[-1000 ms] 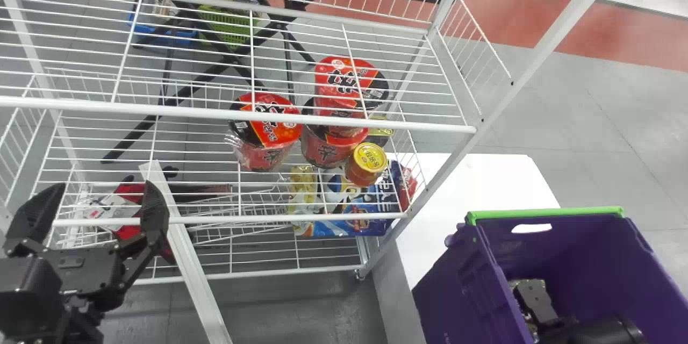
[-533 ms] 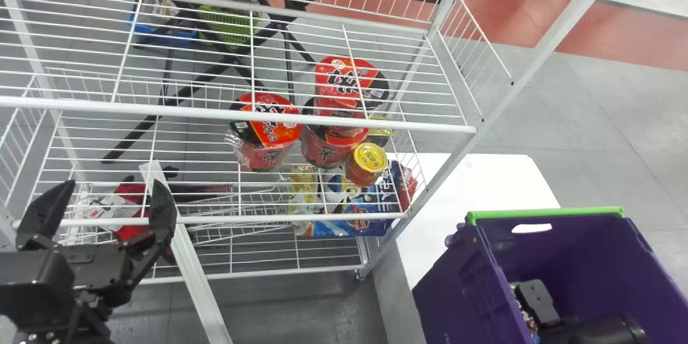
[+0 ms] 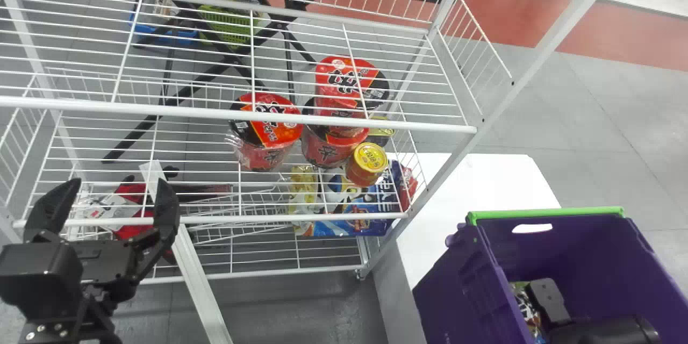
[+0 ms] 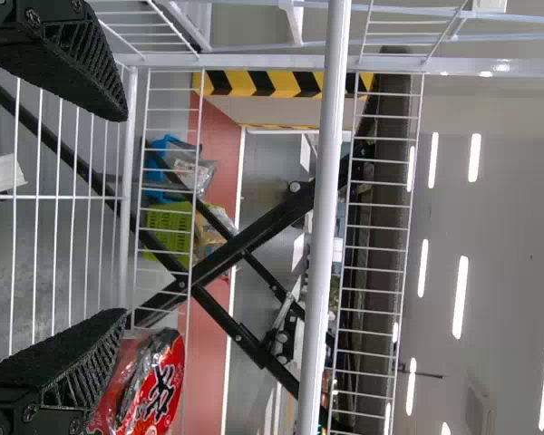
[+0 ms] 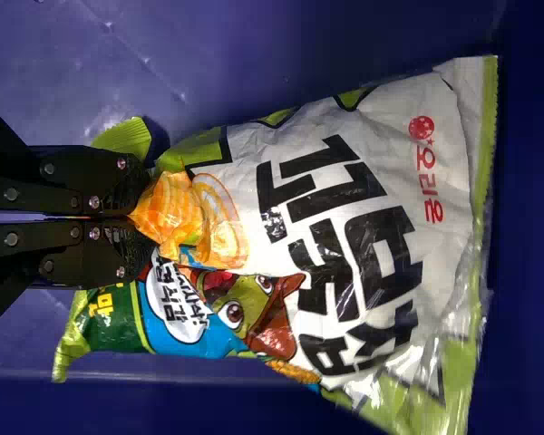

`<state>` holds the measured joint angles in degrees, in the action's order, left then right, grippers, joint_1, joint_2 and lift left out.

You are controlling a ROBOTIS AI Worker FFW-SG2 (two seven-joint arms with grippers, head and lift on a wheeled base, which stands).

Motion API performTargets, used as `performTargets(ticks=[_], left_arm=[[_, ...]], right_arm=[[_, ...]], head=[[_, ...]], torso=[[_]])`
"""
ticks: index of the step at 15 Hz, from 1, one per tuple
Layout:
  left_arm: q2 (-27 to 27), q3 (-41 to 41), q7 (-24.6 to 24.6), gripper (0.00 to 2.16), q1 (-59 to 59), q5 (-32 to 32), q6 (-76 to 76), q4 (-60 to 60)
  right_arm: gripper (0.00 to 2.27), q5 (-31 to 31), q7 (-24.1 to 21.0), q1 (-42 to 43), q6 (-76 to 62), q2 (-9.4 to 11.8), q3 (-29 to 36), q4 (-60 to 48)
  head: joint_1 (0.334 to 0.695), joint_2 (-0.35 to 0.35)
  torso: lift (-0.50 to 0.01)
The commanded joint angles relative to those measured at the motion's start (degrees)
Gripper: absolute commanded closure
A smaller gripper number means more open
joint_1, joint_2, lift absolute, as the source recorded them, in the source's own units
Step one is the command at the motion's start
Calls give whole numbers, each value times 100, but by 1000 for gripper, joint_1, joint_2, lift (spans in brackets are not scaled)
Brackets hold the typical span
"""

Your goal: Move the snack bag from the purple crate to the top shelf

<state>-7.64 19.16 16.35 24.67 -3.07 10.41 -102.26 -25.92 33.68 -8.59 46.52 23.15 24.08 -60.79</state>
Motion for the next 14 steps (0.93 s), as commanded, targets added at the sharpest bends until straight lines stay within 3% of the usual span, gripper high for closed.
performTargets(ticks=[1,7,12,14], left_arm=[[0,0,0,33,-33,-1,0,5],[9,114,26,33,-103,26,0,75],[17,141,70,33,-94,70,-123,48],[17,158,79,33,-86,87,-123,48]], right_arm=[[1865,35,121,-99,213,-39,158,-284],[1865,140,429,-530,653,-162,510,-1181],[1865,193,719,-1013,653,-558,941,-2068],[1865,228,789,-1128,794,-619,1011,-2350]], head=[[695,-350],[695,-350],[695,-350],[695,-350]], torso=[[-458],[-448],[-430],[-421]])
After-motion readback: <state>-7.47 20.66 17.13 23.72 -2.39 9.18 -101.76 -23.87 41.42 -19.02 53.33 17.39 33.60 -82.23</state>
